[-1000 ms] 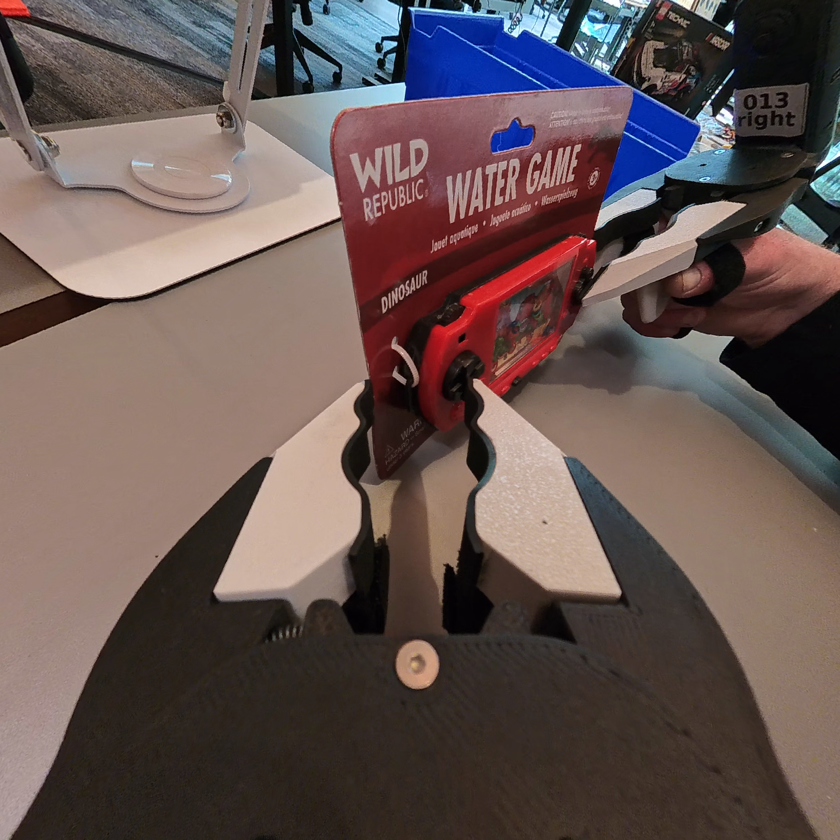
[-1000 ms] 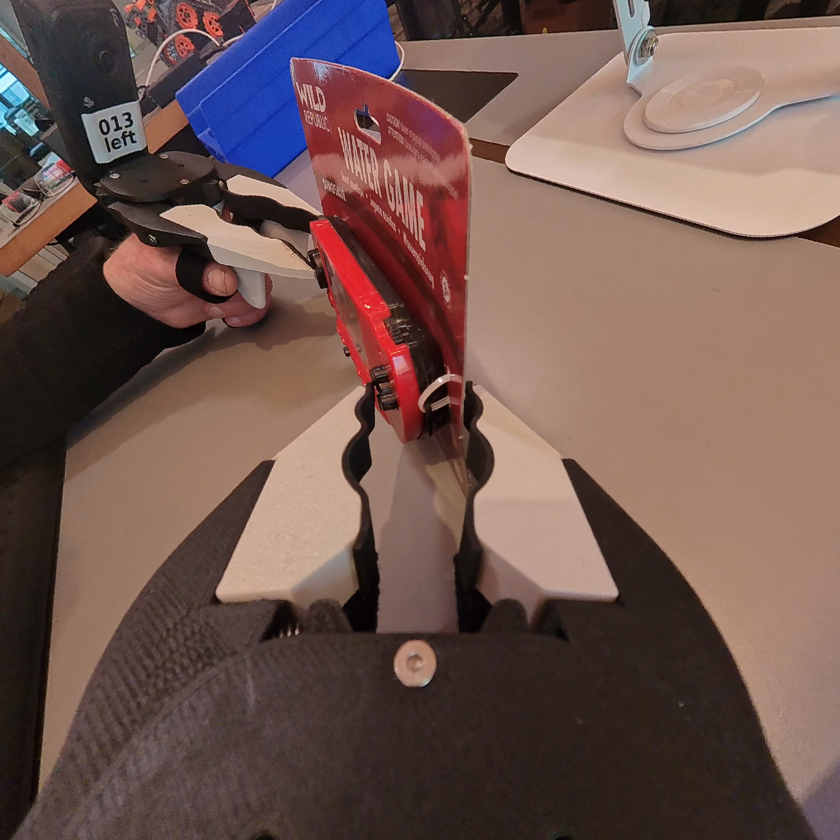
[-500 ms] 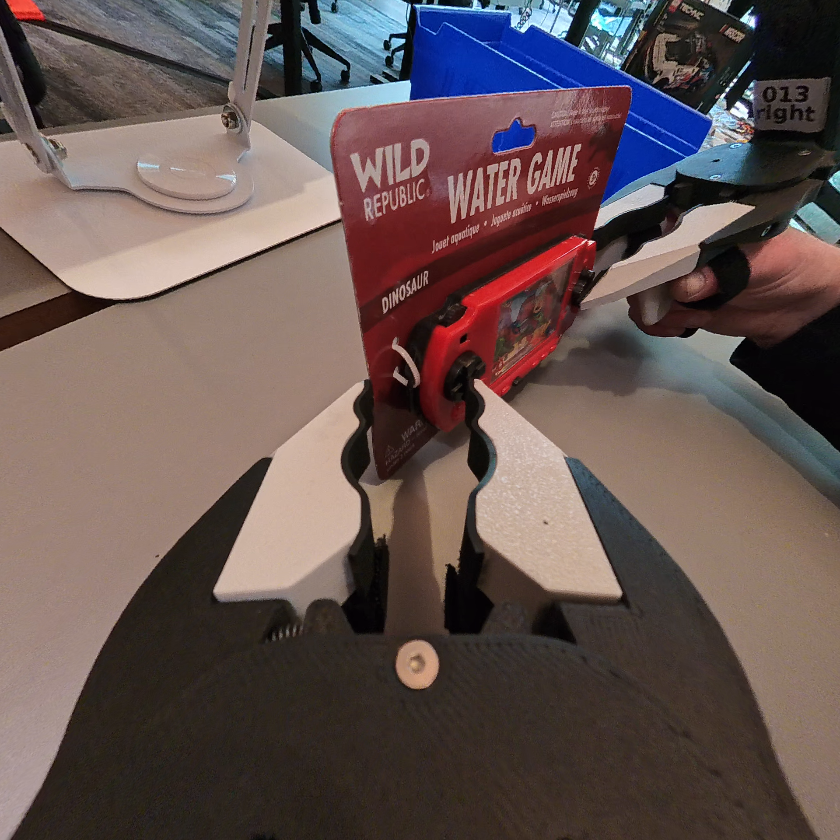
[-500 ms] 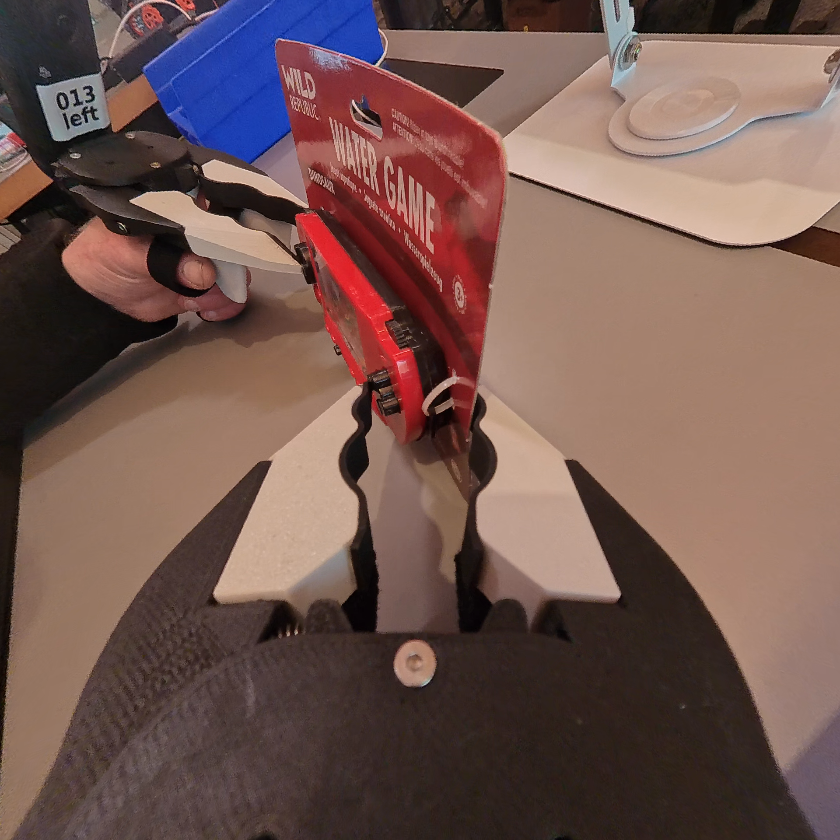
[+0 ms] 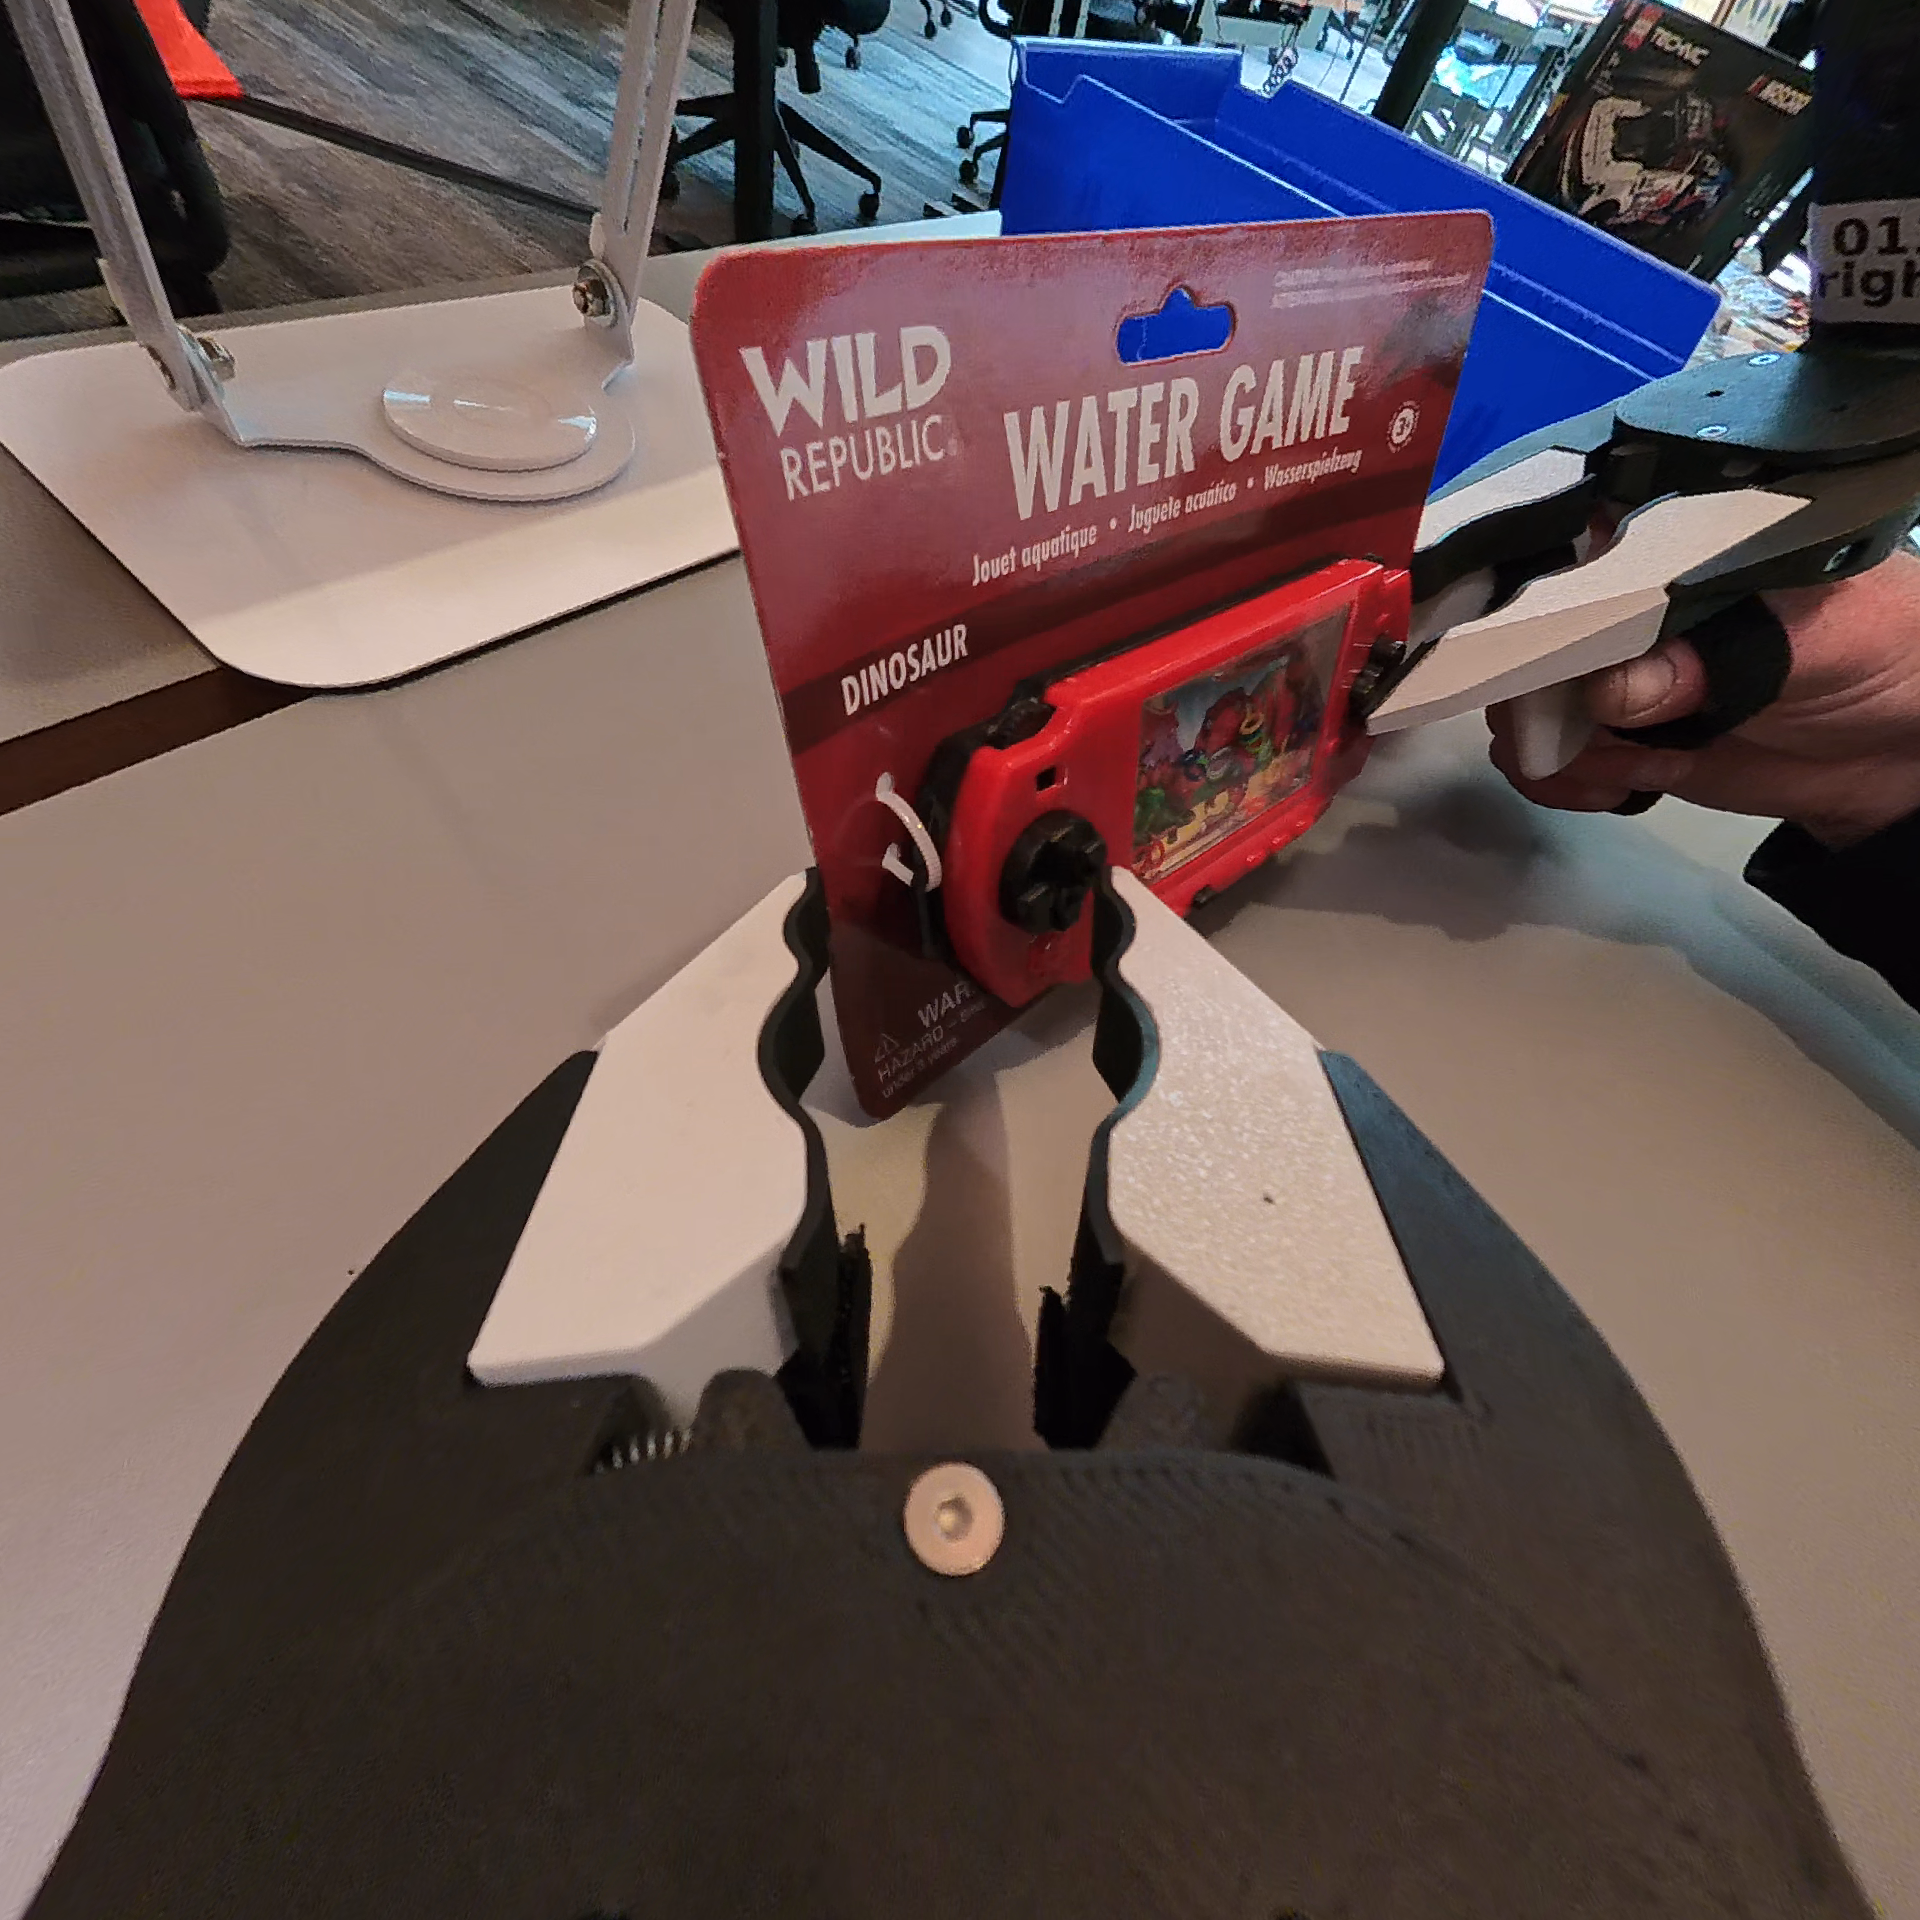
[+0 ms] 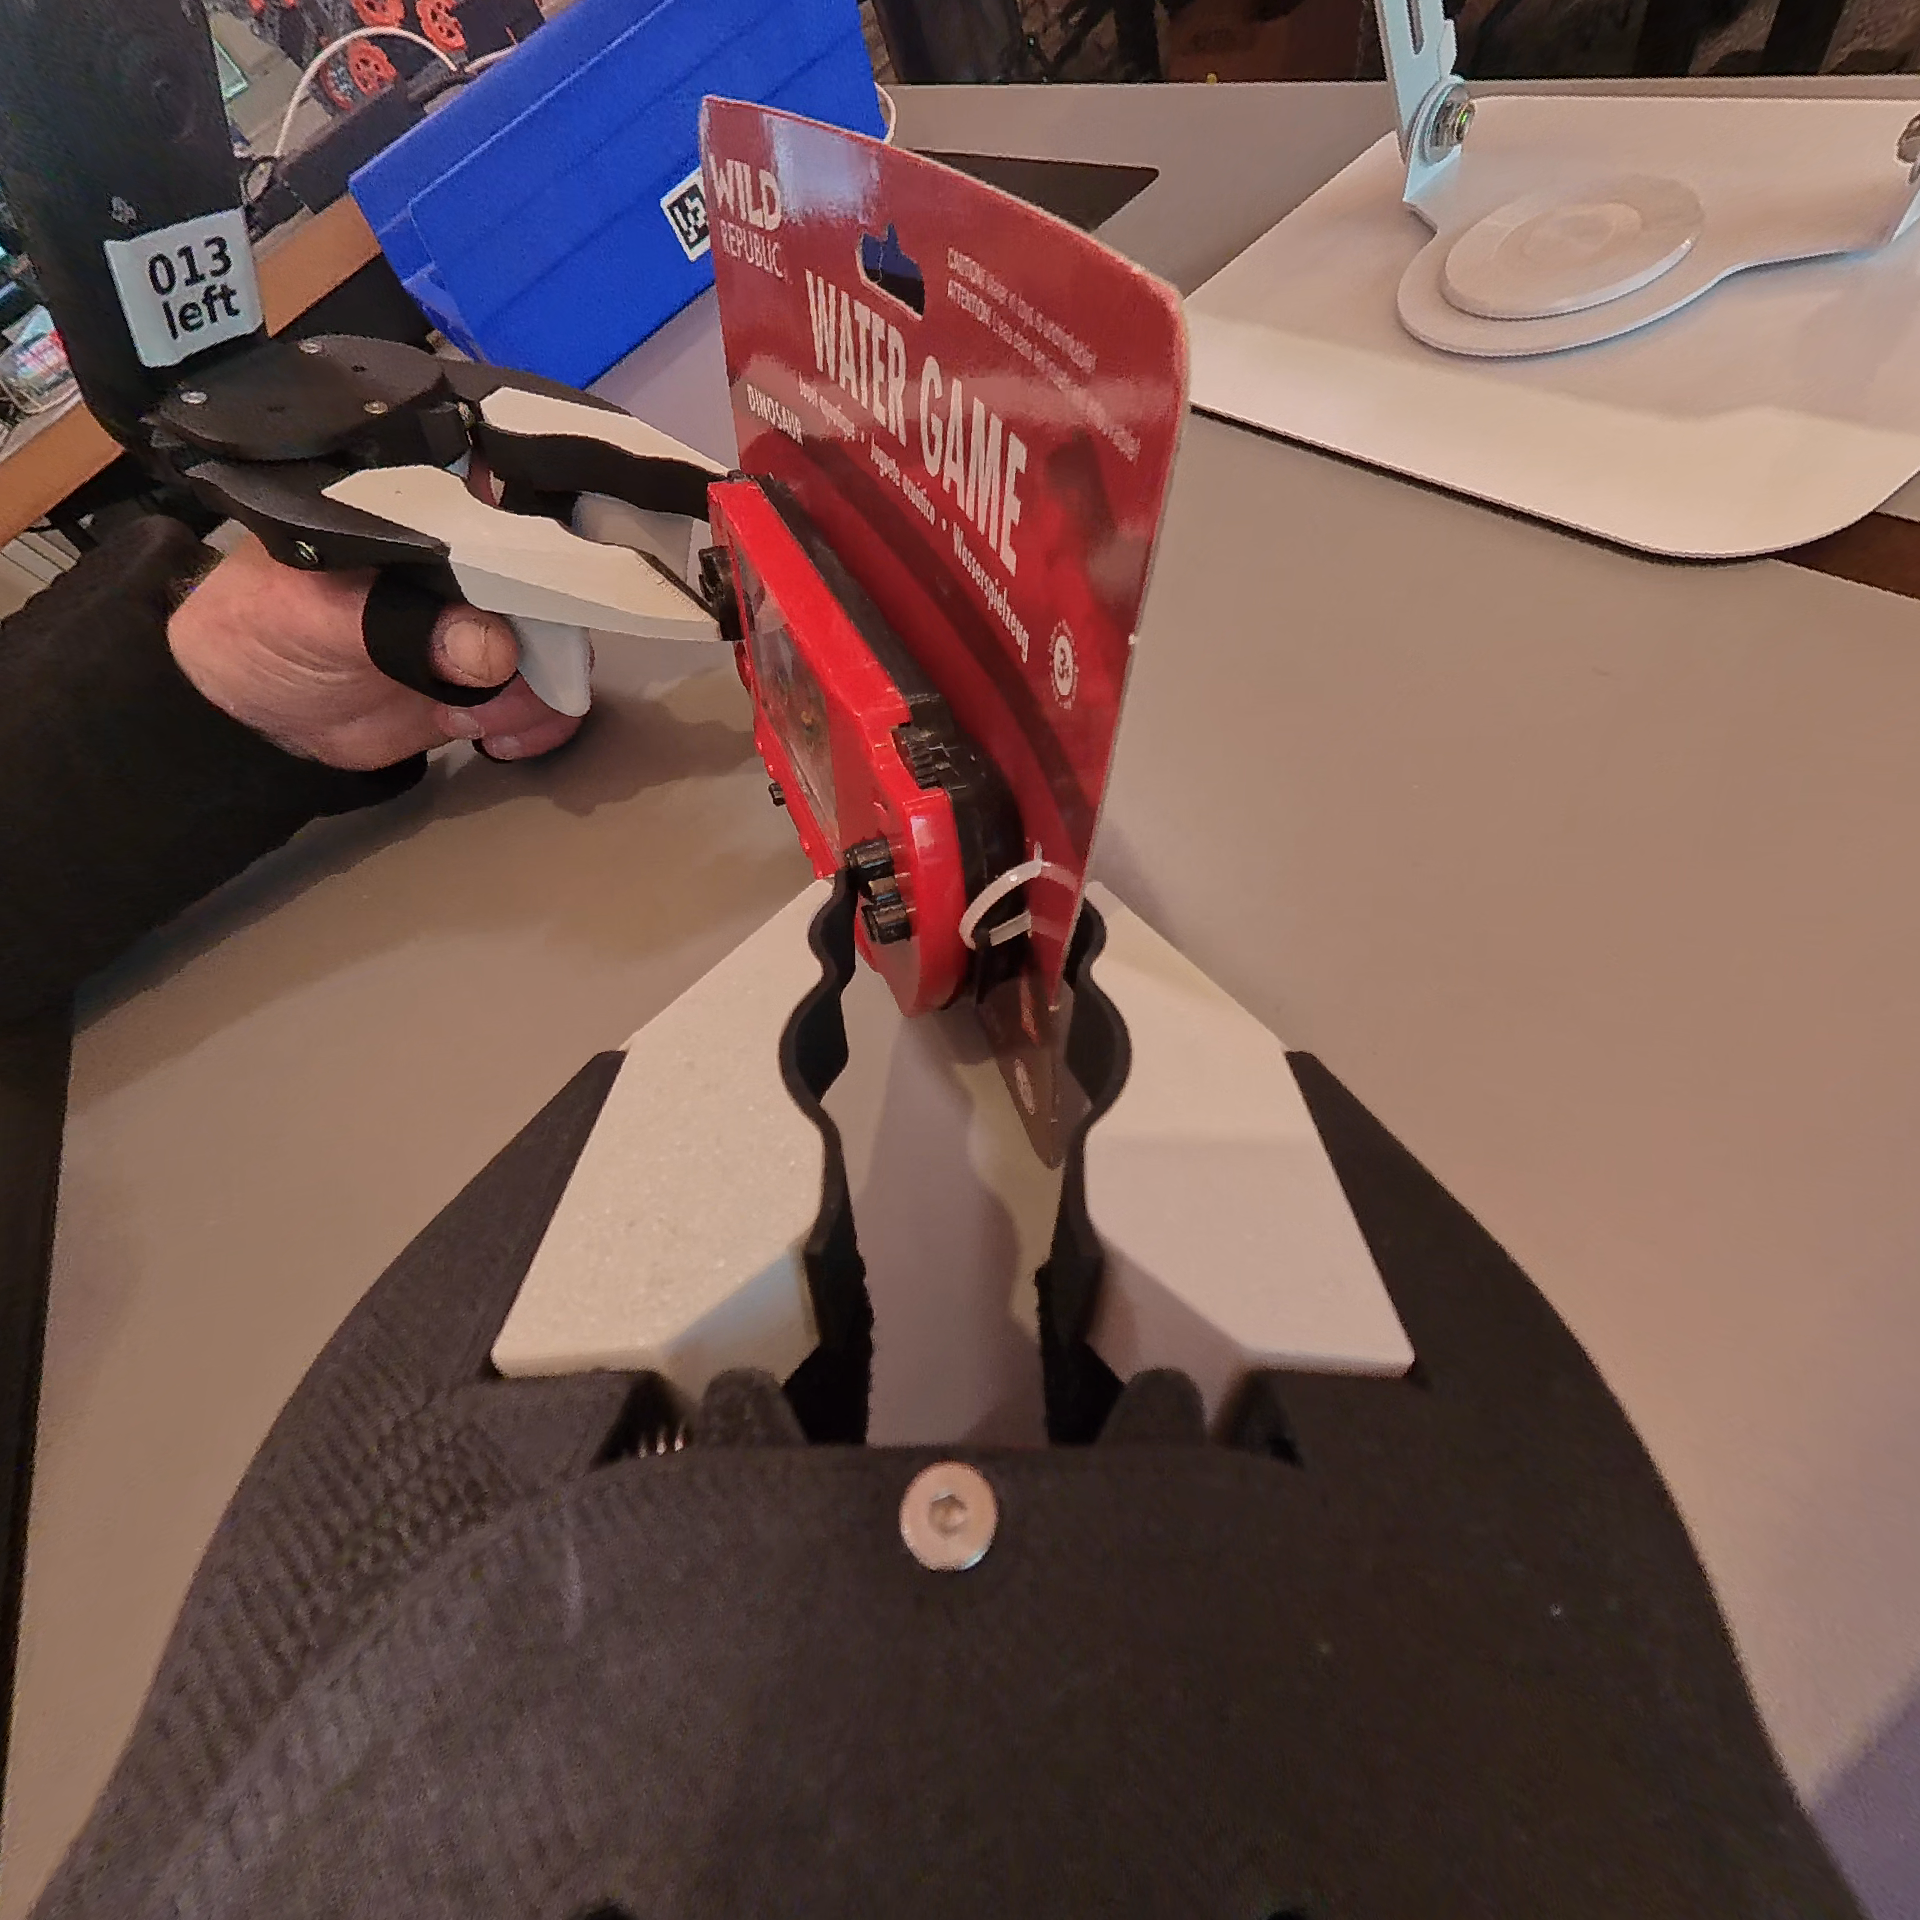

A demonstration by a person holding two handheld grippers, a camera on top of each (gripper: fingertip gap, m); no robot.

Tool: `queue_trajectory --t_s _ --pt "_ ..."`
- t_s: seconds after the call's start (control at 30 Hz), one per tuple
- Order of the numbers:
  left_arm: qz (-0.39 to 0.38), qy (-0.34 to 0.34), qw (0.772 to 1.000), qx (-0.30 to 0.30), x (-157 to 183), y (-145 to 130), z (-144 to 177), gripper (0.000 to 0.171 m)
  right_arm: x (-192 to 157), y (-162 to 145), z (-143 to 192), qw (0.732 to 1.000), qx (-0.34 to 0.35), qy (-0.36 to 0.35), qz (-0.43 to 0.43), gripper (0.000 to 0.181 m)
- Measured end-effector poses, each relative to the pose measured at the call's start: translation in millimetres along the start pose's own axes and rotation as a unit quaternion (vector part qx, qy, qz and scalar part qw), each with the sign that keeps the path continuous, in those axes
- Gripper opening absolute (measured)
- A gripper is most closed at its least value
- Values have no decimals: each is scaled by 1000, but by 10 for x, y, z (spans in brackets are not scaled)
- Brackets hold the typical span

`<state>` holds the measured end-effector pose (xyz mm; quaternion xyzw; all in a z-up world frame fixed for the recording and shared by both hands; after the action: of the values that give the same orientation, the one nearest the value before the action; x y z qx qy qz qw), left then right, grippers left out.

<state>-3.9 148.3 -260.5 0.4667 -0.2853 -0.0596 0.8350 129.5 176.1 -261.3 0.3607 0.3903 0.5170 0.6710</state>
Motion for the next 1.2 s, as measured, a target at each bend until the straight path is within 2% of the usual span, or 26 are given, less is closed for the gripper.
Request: queue_trajectory --t_s 0.37,1.2 --pt "0 29 1000 8 -26 20 -40 43 -14 3 2 1000 -1 5 -2 34" --pt "7 13 1000 6 -8 18 -38 50 -23 2 14 1000 6 12 -7 37"
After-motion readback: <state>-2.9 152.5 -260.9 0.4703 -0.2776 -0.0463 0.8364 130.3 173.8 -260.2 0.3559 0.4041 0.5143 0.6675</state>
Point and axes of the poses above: each gripper's, where its closed fingertips meet, z back along the fingers, y out of its top, x = y × z across the jaws, the point moved 1 cm from there along z, back along the fingers, and after that the axes turned 13 degrees about z, right-handed, at the moved point
